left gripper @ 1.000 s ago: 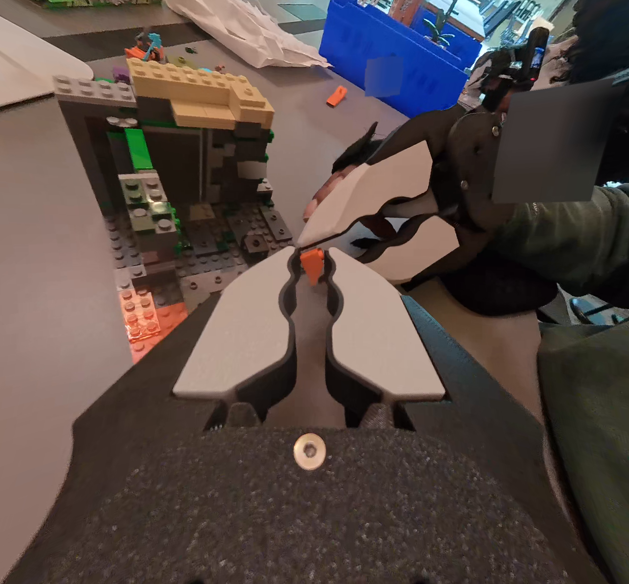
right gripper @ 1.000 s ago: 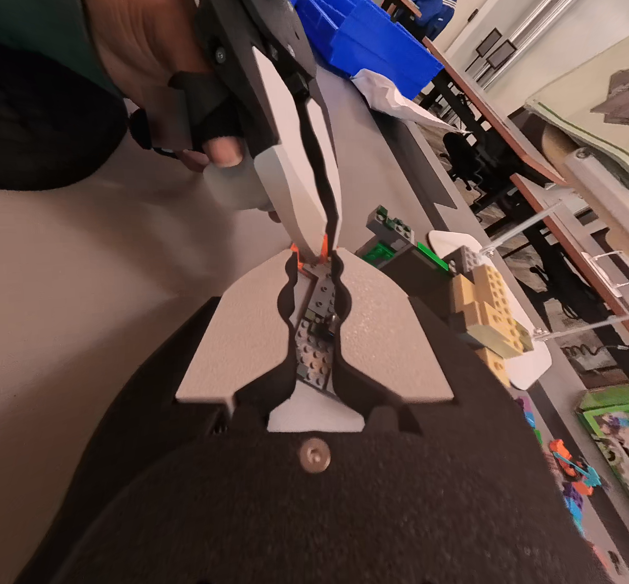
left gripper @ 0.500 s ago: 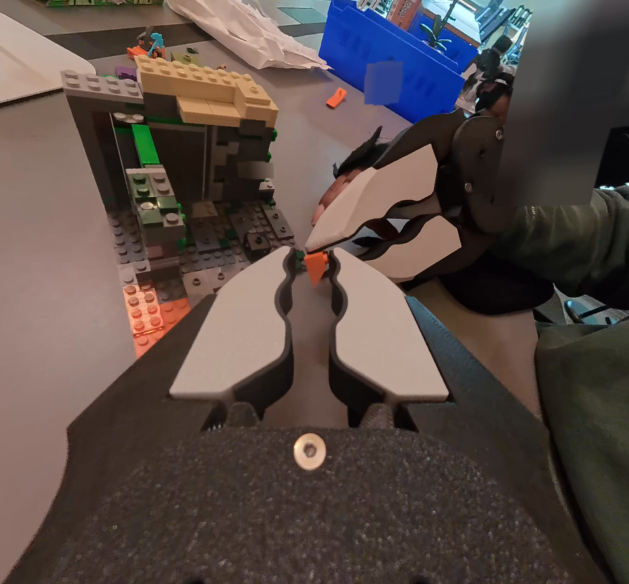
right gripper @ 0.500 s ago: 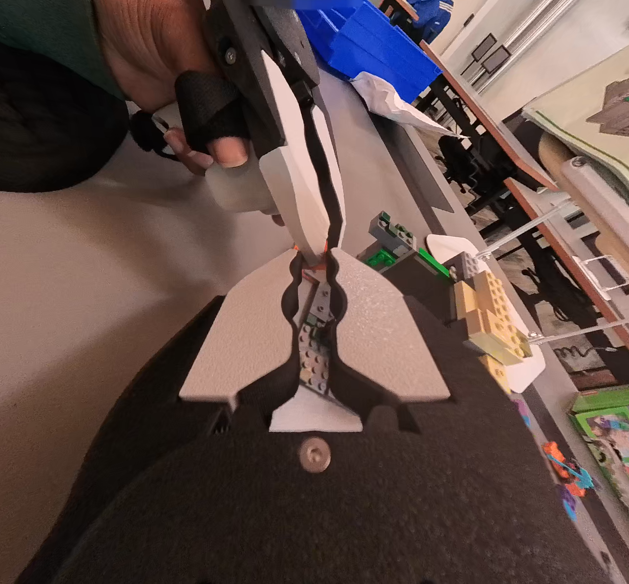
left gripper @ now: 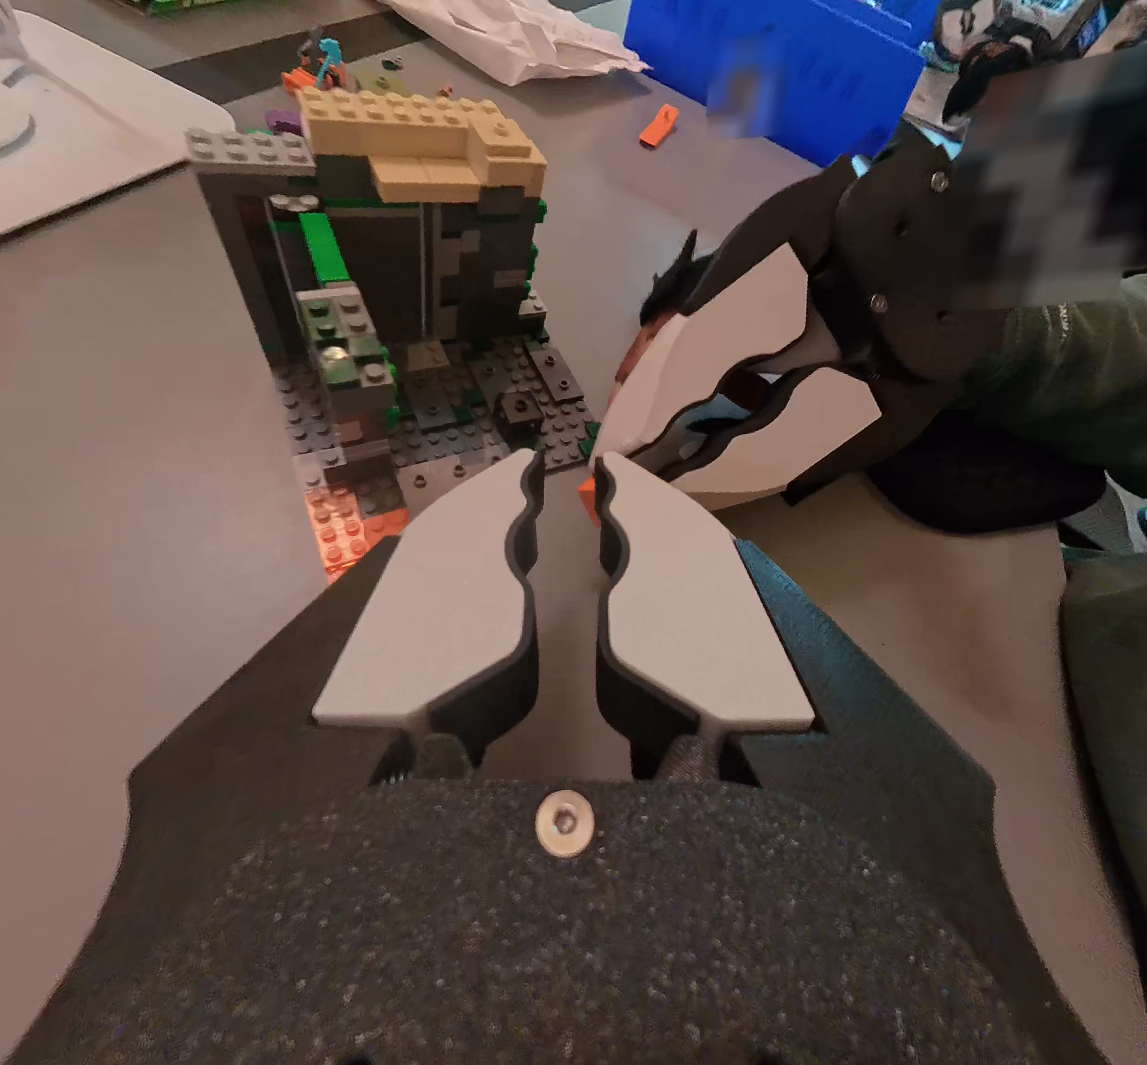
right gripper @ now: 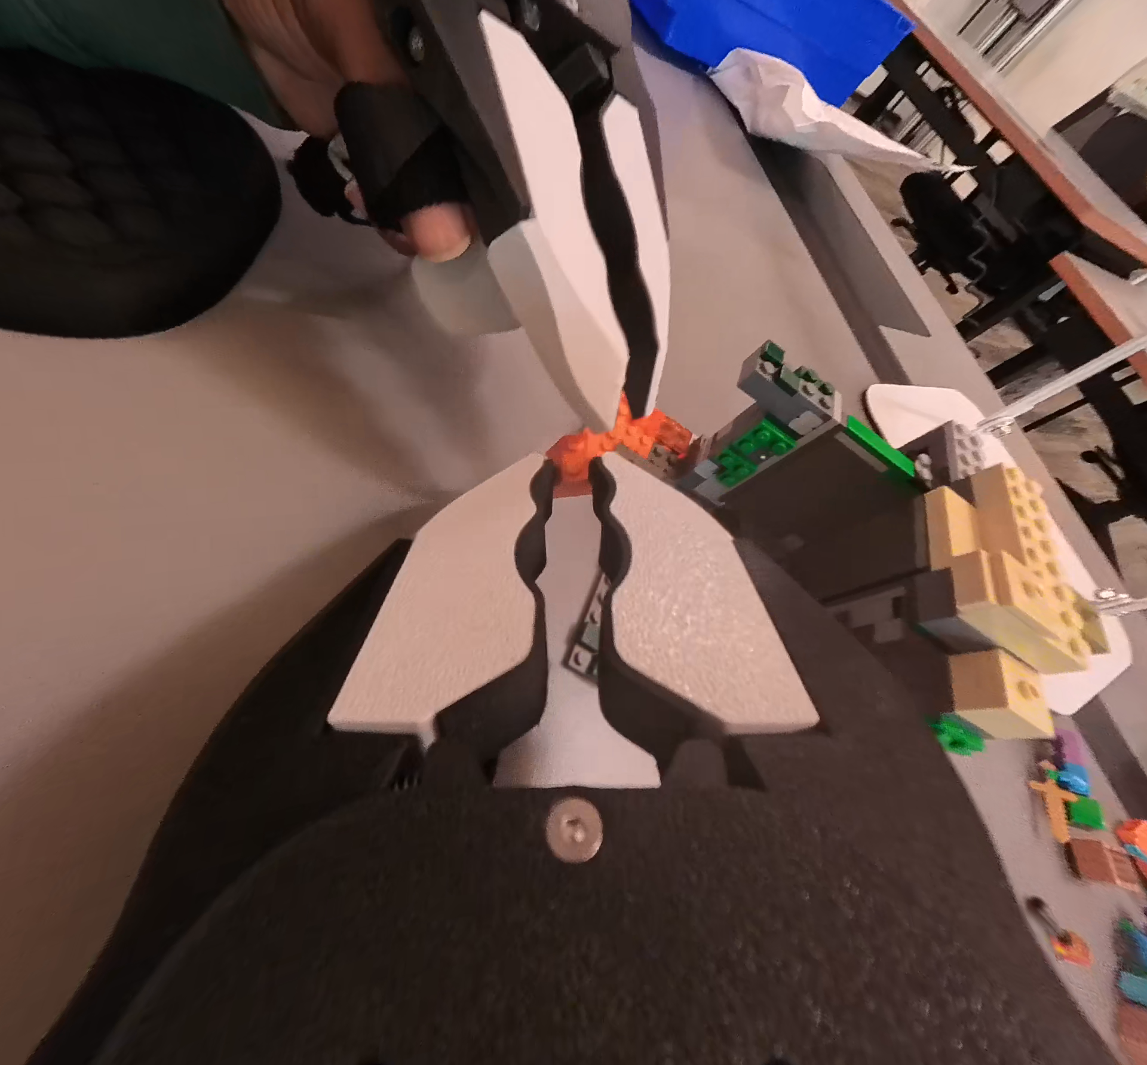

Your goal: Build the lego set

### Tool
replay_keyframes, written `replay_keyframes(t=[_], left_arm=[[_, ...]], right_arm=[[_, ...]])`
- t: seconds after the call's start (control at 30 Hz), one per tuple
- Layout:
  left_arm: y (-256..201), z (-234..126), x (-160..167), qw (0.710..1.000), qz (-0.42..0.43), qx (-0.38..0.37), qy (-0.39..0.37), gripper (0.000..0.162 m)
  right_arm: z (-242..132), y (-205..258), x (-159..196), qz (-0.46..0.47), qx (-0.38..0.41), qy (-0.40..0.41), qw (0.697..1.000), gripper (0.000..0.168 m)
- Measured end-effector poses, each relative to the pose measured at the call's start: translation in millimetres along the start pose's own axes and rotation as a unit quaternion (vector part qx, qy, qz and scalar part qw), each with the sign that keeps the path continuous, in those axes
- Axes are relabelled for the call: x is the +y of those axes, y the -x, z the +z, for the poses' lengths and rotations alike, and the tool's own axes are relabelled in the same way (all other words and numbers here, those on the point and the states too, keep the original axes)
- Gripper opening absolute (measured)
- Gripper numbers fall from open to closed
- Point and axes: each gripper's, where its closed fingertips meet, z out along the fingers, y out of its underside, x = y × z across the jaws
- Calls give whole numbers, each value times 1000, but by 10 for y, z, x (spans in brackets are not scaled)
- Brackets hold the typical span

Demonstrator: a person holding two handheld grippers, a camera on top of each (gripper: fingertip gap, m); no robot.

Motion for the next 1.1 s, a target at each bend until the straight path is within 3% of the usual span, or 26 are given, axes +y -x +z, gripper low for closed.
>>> replay_keyframes(t=[0.37, 0.93, 1.1], left_arm=[[394, -310, -197, 994, 1, -91, -62, 8], [396, -227, -104, 993, 37, -105, -35, 8], [388, -216, -108, 993, 35, -102, -39, 8]], right_arm=[[142, 281, 213, 72, -121, 111, 984, 12], [146, 248, 247, 60, -102, 115, 986, 20], [172, 230, 257, 42, -86, 123, 988, 11]])
